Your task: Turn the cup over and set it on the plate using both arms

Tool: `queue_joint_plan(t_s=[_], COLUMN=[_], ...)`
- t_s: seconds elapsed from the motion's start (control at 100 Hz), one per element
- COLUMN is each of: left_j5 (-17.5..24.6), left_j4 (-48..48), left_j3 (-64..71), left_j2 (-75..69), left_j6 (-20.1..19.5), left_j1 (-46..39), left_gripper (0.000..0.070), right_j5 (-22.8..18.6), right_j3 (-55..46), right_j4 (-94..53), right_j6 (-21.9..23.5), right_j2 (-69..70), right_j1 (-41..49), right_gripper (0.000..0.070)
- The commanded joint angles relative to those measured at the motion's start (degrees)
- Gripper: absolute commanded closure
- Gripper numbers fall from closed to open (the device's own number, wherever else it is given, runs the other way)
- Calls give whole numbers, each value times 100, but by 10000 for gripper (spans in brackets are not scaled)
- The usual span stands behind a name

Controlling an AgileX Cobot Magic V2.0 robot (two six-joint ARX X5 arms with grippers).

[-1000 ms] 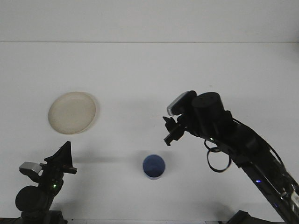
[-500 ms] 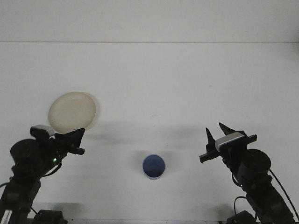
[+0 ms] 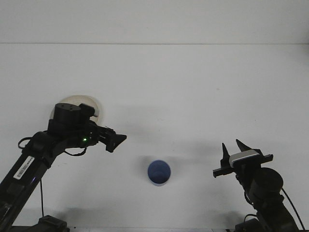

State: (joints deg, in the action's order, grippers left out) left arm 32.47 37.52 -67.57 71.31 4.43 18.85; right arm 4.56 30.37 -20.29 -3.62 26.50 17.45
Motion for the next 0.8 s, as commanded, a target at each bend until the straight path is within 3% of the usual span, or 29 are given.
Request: queue_joint_plan(t_s=[0.0,0.28,0.58,0.79], left_j5=[37,-22,-859,-1088], left_j4=[260,616,525,313], left_j3=[-280,-682,-695,-695], left_j2=[262,1163,1799,2175], left_j6=[-304,-398,-374,-350], left_j1=[219,1281,2140,2459], left_gripper=[197,197,197,197], right_j5=[-2,-4,-7,-4], right_j3=[31,31,31,31], right_j4=[50,50,50,50], right_j6=[57,59,59,59], right_j2=[22,22,22,22], right_j1=[11,11,11,11], right_gripper=[382,382,382,382])
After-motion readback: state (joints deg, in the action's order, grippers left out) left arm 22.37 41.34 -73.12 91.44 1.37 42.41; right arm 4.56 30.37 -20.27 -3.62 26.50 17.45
